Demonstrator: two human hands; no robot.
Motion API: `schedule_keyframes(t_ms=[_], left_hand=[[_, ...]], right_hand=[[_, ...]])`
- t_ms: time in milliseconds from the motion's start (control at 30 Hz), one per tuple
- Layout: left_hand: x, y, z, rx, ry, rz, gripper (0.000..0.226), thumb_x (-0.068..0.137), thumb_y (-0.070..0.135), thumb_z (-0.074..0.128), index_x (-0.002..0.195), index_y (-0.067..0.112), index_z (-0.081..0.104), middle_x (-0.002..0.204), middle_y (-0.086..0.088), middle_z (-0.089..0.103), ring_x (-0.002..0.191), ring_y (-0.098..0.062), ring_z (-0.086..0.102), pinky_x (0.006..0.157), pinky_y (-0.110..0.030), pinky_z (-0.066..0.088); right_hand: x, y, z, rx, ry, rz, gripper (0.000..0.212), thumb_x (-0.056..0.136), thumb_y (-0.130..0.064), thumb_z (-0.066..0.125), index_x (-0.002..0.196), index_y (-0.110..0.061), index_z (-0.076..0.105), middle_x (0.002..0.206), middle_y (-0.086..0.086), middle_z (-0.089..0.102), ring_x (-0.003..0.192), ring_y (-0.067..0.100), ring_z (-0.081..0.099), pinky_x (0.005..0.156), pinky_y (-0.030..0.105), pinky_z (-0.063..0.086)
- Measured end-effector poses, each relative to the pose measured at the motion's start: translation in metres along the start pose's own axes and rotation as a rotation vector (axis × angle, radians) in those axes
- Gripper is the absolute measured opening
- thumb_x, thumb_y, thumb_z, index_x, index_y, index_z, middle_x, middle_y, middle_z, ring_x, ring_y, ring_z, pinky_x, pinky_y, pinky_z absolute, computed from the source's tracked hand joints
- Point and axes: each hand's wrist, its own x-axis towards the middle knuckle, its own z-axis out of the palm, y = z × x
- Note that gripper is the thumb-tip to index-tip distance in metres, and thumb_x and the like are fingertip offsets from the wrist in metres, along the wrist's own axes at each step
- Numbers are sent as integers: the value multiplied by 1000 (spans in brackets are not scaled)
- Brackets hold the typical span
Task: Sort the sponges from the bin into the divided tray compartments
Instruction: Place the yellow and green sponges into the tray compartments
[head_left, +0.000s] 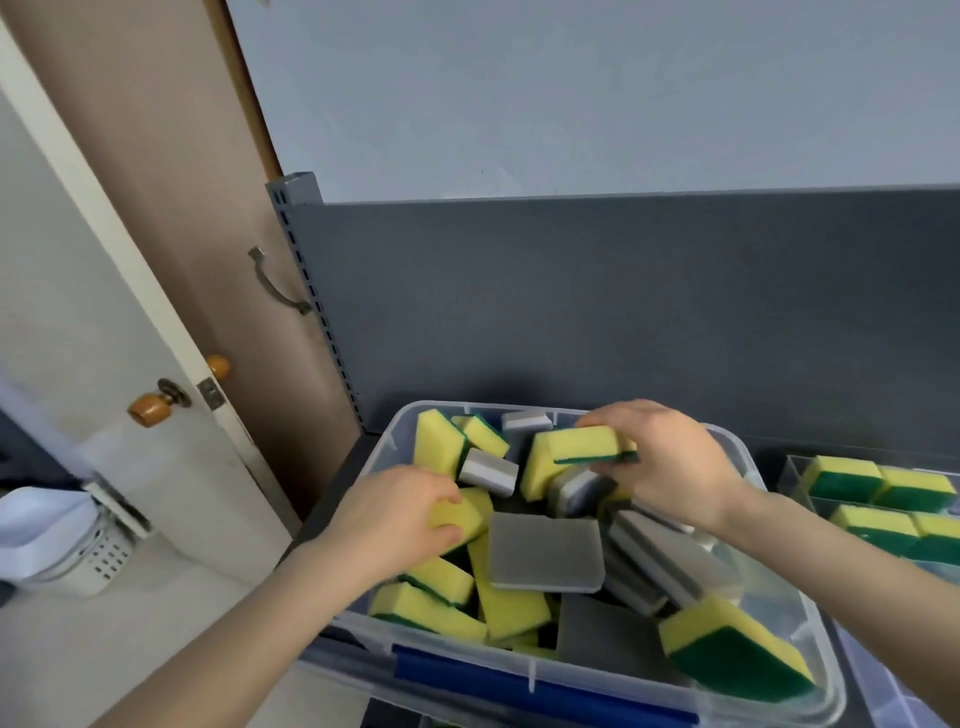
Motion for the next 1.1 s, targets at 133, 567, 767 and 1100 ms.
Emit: schedule_keyframes(t_ms=[133,567,767,1100], left_hand=[[5,5,6,61,-40,-65,52,83,53,61,129,32,52,126,10,55,112,-13,54,80,-29,48],[11,20,-13,101,262,-185,55,89,30,56,138,28,30,88,7,53,76,-17,55,52,-28,36],[-1,30,-31,-454,404,-131,36,81,39,70,109,19,58,94,7,64,88,-15,59,75,-39,50],[25,86,-36,-704,373,90,33,76,28,76,103,37,60,95,20,65,89,-3,61,76,-25,49]], right_hand=[[-6,-6,3,19,-27,34,38,74,-22,73,110,-31,63,110,-11,65,106,17,57,82,30,47],[-24,-8,-7,407,176,164,72,79,-9,70,136,-36,36,113,-14,55,94,13,59,81,29,53],[-33,-9,-10,608,215,266,31,82,-18,69,108,-30,58,91,-12,66,82,1,61,67,16,50],[-76,23,-52,754,367,415,23,79,-13,73,99,-21,66,88,3,71,85,22,67,79,38,56]])
